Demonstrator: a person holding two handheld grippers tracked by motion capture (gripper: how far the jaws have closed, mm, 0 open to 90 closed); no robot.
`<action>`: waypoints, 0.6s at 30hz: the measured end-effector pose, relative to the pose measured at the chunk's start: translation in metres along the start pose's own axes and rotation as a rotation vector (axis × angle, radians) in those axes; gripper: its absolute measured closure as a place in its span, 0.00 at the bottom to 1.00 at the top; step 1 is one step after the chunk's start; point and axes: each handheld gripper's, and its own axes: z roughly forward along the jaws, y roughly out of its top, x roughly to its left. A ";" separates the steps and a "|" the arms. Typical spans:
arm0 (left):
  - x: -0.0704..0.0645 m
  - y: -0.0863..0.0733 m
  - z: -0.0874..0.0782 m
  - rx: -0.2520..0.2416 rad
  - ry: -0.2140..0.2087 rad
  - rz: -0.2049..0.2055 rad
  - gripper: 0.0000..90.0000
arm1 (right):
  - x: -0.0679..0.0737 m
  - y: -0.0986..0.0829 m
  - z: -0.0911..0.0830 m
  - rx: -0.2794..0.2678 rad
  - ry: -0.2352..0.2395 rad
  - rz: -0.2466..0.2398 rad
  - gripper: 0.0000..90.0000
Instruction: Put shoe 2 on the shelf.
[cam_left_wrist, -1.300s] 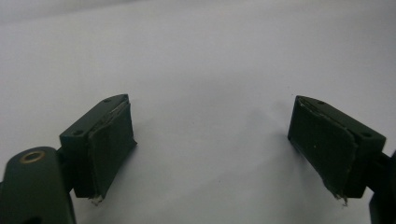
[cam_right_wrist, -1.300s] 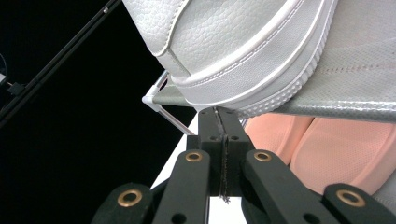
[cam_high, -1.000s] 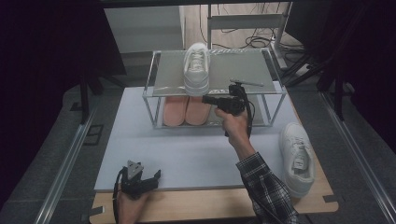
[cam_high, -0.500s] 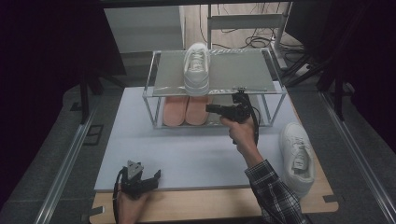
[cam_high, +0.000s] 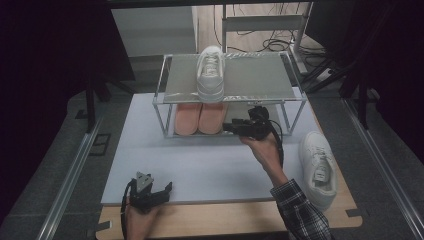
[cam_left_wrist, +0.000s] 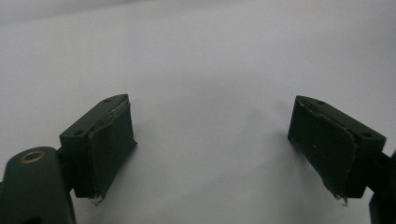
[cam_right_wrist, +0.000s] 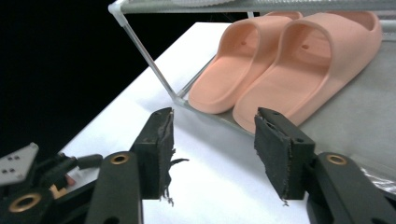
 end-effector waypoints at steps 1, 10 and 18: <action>0.000 0.000 0.000 0.000 0.000 0.000 0.16 | 0.000 -0.001 -0.001 0.007 -0.010 -0.014 0.51; 0.000 0.000 0.000 0.000 0.000 0.000 0.16 | 0.002 -0.012 -0.010 0.065 -0.033 -0.091 0.47; 0.000 0.000 0.000 0.000 0.000 0.000 0.16 | 0.001 -0.024 -0.015 0.123 -0.079 -0.154 0.43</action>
